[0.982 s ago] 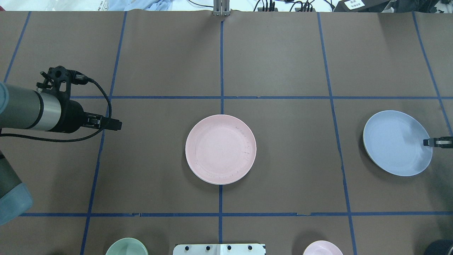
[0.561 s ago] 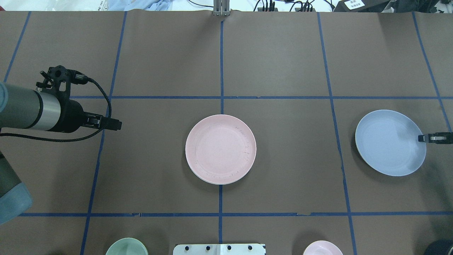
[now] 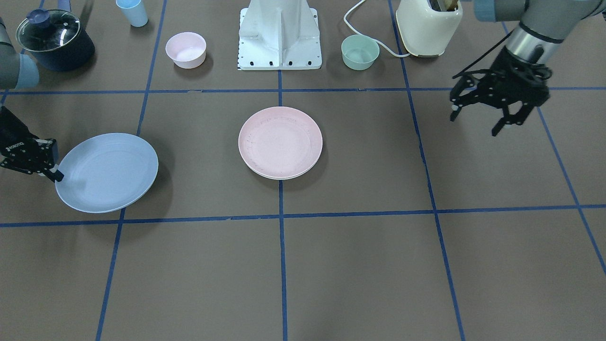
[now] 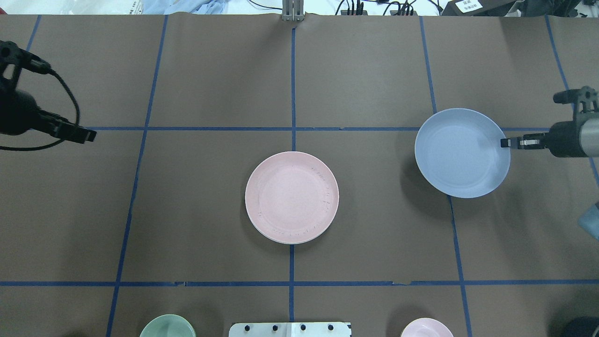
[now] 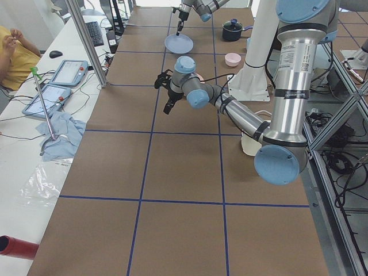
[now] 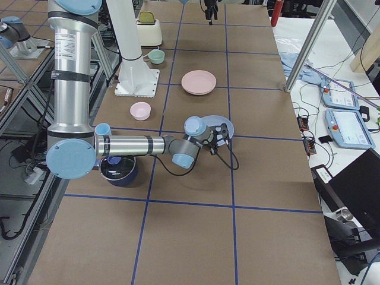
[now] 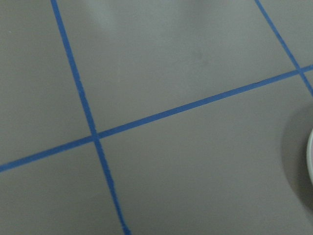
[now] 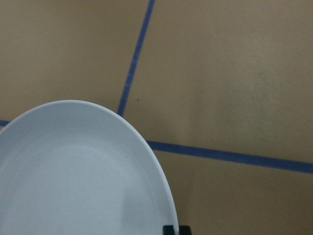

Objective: Stack three plates with pink and blue
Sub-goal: 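Slide the blue plate with the right gripper toward the pink plate stack, then lower the blue plate onto the pink plate and open the right gripper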

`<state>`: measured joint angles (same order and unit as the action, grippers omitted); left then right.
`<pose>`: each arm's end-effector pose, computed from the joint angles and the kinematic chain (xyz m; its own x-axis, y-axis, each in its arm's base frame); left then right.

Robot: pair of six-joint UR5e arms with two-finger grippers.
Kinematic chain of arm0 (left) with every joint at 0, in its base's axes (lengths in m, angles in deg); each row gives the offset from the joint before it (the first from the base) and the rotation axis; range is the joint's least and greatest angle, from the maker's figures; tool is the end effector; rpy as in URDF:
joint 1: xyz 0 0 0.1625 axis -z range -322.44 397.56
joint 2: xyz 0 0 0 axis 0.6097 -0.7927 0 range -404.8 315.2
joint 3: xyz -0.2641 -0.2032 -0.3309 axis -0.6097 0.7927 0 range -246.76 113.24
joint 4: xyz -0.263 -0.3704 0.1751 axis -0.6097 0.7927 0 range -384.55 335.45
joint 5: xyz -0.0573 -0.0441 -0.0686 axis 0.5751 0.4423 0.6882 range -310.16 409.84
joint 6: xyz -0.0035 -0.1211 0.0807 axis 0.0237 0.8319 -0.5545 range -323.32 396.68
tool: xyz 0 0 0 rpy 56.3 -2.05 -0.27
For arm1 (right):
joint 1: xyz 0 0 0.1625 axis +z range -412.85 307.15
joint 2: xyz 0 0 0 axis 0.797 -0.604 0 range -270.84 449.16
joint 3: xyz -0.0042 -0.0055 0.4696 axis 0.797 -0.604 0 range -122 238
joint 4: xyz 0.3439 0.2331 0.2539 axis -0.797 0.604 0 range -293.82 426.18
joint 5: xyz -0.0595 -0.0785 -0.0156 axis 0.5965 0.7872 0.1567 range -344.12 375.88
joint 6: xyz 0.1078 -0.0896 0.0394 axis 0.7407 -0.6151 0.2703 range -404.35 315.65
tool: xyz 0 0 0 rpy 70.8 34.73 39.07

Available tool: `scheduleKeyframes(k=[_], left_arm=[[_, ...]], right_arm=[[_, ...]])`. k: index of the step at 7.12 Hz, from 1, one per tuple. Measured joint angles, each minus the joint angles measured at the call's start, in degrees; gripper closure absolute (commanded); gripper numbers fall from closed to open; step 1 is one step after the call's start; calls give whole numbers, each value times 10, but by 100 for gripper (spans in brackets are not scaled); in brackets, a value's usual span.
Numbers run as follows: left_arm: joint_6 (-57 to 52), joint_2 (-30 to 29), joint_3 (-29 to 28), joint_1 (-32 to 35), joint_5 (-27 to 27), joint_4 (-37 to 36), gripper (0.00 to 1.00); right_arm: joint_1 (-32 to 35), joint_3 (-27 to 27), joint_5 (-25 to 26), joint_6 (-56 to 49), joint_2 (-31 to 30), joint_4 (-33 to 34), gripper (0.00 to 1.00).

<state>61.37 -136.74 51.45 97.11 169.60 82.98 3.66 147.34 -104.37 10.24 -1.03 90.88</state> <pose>0.2420 -0.5322 0.4080 0.6535 0.4447 -0.6125 -0.0752 0.8433 0.5321 -0.2940 -0.5528 0.6034 0.4660 -0.2026 0.8613 -0.2448 0.9059 0.3455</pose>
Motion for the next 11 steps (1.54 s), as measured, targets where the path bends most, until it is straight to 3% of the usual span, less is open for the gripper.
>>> scheduleKeyframes(k=[2,4,6,7,8,10,11], left_arm=[[-157,36,-34,132,40,-46,0],[-208,84,-108,223,92,-50,0],[-247,101,-138,272,104,-50,0],[-254,103,-142,278,105,-51,0],[-256,103,-142,280,105,-52,0],[-257,104,-142,281,105,-54,0],[-257,104,-142,282,105,-54,0]], right_arm=[[-18,19,-6,95,83,36,100],[-71,98,7,141,119,145,100],[-168,209,98,157,153,346,100],[-222,228,157,179,172,402,100],[-273,229,215,196,187,428,100],[-322,208,269,208,206,440,100],[-330,199,278,209,211,440,1]])
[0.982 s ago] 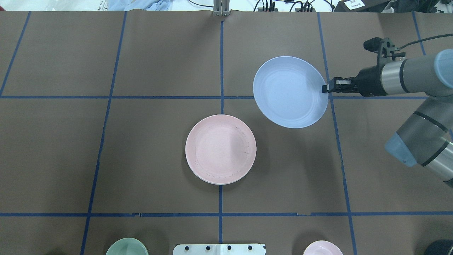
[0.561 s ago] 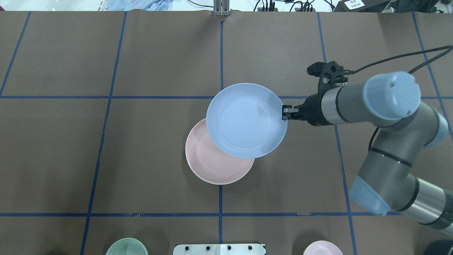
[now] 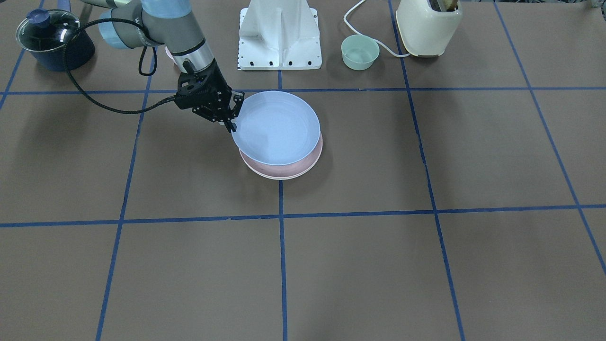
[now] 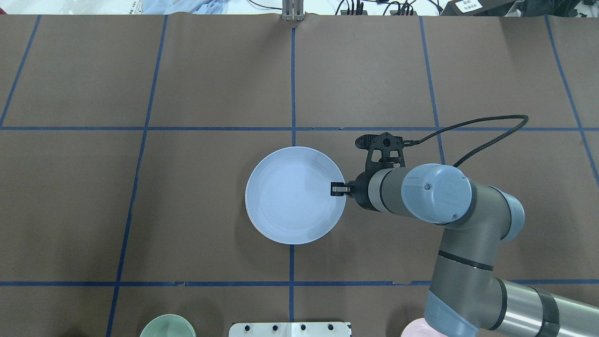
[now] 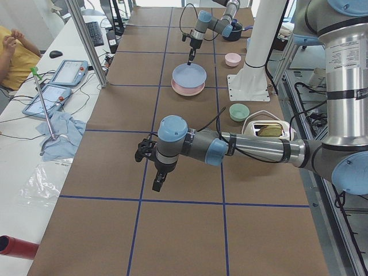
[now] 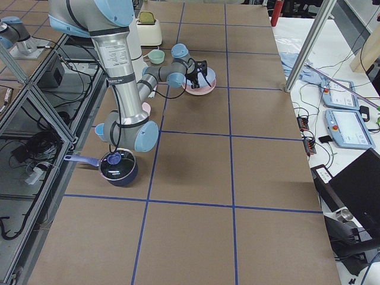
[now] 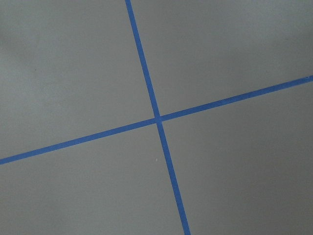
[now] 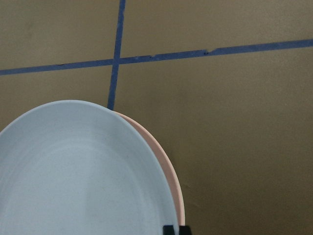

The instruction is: Stack three plates with pink and blue

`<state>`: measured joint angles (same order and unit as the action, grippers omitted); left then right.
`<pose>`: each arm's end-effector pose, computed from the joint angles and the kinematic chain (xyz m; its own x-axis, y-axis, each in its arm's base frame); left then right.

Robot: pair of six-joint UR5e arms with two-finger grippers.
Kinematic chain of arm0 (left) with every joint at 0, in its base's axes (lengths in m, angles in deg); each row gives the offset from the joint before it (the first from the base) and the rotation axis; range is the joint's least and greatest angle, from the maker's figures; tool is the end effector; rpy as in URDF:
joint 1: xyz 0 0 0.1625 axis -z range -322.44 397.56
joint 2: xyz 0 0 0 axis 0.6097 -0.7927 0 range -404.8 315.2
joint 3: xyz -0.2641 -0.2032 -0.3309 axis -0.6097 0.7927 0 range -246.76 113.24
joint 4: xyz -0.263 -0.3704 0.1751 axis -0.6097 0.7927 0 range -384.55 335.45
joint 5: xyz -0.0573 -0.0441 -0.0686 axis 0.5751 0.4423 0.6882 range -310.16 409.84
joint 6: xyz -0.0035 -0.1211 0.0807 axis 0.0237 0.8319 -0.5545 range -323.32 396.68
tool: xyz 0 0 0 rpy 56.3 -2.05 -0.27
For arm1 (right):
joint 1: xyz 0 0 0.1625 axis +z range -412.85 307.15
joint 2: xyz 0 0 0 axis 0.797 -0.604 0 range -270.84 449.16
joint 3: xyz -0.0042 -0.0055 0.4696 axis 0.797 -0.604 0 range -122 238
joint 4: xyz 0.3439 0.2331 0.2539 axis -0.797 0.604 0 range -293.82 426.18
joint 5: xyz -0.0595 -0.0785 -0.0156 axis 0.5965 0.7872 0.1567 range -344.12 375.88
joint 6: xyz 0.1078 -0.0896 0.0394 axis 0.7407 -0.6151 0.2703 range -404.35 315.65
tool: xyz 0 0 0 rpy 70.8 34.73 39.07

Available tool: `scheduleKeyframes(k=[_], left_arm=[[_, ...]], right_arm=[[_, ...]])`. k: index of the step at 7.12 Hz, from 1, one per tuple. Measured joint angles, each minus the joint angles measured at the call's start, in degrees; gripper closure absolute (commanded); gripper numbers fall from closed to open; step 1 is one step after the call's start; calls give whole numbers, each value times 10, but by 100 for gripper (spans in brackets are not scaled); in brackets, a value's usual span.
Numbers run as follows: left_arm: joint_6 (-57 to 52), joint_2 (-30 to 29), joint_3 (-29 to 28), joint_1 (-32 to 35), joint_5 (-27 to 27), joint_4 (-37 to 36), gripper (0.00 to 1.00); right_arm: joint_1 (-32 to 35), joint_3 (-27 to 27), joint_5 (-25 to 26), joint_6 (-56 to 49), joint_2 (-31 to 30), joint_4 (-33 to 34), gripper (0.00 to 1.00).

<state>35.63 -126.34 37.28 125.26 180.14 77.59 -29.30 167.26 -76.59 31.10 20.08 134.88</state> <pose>-0.0180 -0.5269 0.6569 0.7533 0.2447 -0.6104 -0.0521 0.9475 0.3155 -0.5920 -0.3964 0.2809 0.5152 -0.0492 0.8556 -0.2427 0.9491 0.2007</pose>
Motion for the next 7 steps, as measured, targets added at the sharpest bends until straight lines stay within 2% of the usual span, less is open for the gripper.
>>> scheduleKeyframes(k=[3,4,6,7], left_arm=[[0,14,3,0,0,4,0],[0,17,3,0,0,5,0],[1,21,-3,0,4,2,0],[4,29,-6,0,27,-4,0]], right_arm=[[1,-22,13,-4,20,5,0],[20,-19,-3,-13,31,27,0],[100,4,-88,-85,42,111,0],[152,16,-139,-148,30,144,0]])
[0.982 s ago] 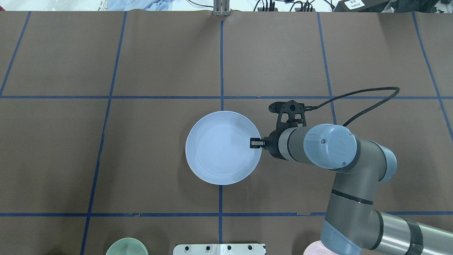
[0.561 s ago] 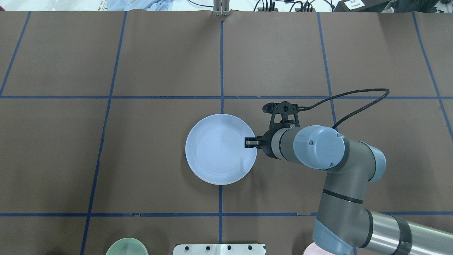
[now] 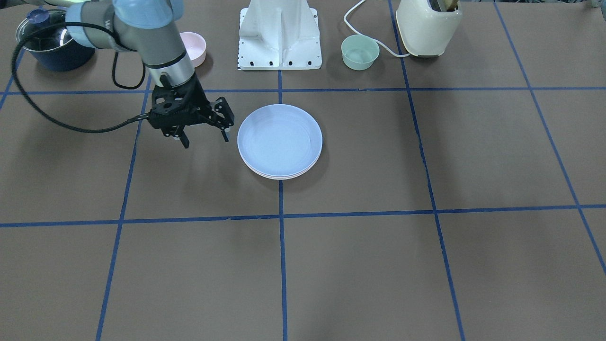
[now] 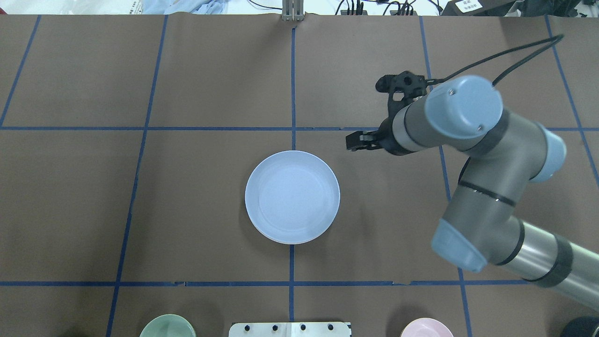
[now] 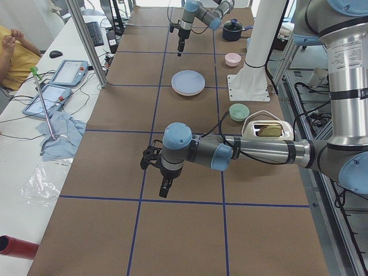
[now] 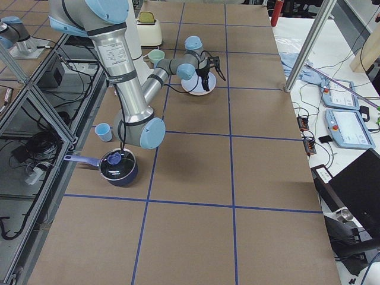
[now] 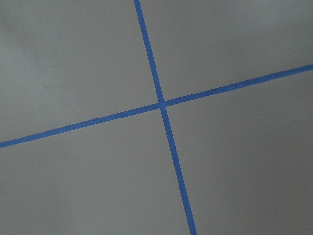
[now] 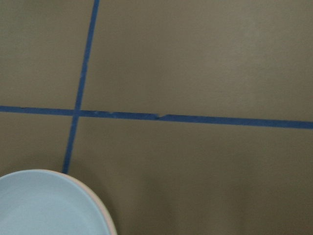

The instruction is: Stack three plates with pink and blue

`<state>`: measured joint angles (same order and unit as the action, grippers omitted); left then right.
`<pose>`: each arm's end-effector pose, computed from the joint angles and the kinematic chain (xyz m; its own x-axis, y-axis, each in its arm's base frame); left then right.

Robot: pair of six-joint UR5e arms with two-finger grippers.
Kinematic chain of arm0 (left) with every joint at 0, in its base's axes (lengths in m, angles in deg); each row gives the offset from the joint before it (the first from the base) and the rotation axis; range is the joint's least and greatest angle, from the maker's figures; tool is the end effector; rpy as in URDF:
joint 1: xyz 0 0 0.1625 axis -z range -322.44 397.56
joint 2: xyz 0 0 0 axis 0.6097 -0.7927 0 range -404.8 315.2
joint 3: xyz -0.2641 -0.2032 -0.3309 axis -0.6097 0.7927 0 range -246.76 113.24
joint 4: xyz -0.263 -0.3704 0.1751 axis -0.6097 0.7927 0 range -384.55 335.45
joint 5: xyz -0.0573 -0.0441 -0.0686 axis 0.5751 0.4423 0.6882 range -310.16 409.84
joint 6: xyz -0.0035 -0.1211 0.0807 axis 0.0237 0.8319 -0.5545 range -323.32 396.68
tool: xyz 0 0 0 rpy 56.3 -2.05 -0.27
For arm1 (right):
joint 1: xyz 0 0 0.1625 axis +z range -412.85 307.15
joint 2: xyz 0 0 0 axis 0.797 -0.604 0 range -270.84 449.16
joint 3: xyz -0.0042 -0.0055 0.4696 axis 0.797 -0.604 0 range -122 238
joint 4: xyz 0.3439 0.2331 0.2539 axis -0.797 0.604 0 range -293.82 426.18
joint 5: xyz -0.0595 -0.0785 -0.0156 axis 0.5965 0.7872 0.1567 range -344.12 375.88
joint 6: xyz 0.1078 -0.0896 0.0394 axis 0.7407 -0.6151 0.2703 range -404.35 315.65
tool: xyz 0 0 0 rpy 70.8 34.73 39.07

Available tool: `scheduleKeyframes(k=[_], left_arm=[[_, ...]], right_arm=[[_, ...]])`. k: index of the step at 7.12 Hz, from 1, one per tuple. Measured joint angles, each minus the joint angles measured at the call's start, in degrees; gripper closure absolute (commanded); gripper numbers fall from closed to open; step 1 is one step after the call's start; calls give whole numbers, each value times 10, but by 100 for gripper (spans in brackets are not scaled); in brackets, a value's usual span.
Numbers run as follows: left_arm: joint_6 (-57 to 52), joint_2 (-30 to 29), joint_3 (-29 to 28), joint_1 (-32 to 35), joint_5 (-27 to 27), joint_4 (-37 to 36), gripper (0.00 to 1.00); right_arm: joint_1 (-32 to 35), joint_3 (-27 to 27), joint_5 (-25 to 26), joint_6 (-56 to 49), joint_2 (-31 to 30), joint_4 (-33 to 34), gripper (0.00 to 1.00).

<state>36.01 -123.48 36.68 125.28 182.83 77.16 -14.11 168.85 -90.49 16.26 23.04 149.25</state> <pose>-0.0142 -0.4990 0.6852 0.7239 0.2033 -0.6592 -0.0472 0.9679 0.2467 -0.4840 -0.5064 0.2708 0.6316 -0.0969 0.7692 -0.1354 0.9631 0.2325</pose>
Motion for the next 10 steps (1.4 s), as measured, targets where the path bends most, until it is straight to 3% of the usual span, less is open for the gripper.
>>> scheduleKeyframes(k=[2,5,7,10], left_arm=[[3,20,1,0,55,-14,0],[-10,28,-3,-6,63,-31,0],[-34,26,-6,-8,58,-60,0],[-34,11,-3,6,-7,-92,0]], right_arm=[[119,5,-106,-172,-55,29,0],[314,-4,-230,-508,-161,117,0],[409,-10,-250,-682,-239,191,0],[514,-9,-253,-745,-318,205,0]])
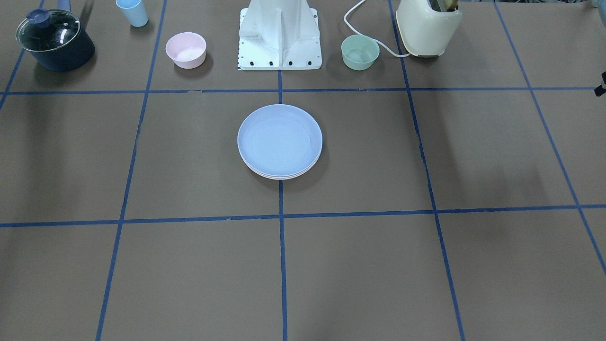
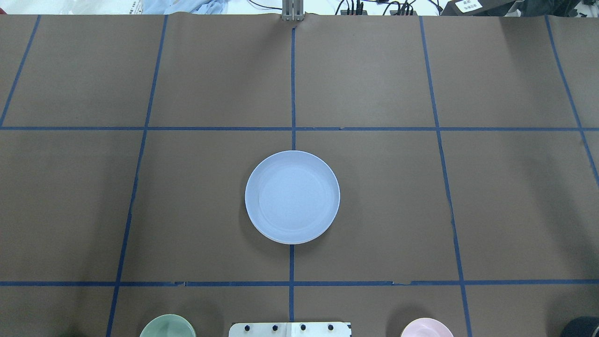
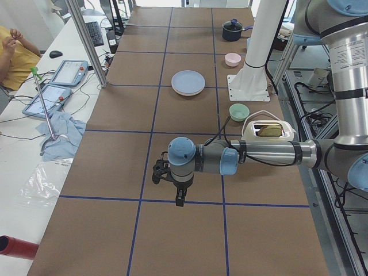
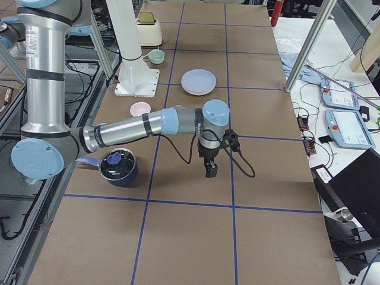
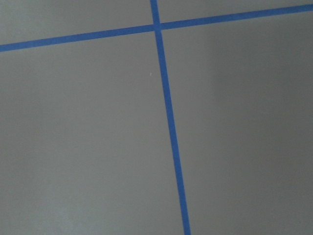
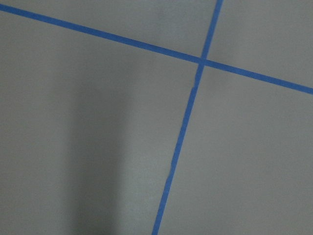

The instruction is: Stack three plates with pink and blue

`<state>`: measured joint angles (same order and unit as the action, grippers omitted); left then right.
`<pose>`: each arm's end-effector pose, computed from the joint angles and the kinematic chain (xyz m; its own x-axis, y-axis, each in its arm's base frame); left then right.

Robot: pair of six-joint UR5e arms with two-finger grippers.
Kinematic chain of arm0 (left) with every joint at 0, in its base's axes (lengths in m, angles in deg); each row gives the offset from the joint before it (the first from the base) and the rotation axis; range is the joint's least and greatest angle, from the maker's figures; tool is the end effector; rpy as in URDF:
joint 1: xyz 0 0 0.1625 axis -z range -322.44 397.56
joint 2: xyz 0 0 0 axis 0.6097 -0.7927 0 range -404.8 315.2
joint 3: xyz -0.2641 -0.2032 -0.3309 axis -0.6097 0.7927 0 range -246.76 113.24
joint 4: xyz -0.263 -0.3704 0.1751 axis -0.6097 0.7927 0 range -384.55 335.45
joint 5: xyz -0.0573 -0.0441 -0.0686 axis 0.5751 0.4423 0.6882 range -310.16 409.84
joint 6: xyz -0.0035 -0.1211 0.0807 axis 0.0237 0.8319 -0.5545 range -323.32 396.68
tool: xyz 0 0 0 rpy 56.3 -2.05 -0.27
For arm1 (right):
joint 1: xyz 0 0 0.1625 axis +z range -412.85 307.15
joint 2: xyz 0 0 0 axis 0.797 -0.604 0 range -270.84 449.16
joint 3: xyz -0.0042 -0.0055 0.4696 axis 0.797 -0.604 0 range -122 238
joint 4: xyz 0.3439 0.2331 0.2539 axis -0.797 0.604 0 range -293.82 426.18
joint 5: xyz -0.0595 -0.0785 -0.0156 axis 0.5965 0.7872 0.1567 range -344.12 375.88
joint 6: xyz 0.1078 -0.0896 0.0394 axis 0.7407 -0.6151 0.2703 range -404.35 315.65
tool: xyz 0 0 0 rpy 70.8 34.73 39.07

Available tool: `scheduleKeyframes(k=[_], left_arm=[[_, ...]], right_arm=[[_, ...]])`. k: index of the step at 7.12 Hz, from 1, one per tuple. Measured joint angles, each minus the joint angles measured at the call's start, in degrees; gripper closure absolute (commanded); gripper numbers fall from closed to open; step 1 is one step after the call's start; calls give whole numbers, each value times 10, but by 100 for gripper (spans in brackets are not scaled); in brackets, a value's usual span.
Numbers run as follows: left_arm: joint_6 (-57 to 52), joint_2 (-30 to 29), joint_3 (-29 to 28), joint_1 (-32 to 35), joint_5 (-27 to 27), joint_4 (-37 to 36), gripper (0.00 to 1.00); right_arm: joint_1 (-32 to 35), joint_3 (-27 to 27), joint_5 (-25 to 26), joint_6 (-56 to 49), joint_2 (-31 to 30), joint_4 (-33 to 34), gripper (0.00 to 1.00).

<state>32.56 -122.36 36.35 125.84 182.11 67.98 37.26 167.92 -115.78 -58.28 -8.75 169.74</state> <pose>-0.0212 -0.4735 0.7176 0.7345 0.1313 -0.6658 -0.0830 0.9911 0.1039 0.0373 -0.4902 0.6417 0.7255 -0.2217 0.6515 0.1780 0.9749 0.1336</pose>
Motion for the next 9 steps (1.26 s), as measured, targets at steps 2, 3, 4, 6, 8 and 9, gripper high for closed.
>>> scheduleKeyframes(k=[2,3,4,6,8,9], left_arm=[[-1,-3,5,3,-10,0,0],[-2,-4,6,3,-11,2,0],[-2,-4,6,2,-13,2,0],[-1,-3,7,2,-15,2,0],[-1,-2,8,2,-16,2,0],[-1,-2,8,2,-16,2,0]], right_arm=[[31,3,3,-2,-18,0,0],[34,3,3,-2,-22,0,0],[35,2,4,-2,-23,0,0],[35,-5,4,-1,-24,0,0],[35,-6,2,0,-24,0,0],[35,-7,2,0,-24,1,0]])
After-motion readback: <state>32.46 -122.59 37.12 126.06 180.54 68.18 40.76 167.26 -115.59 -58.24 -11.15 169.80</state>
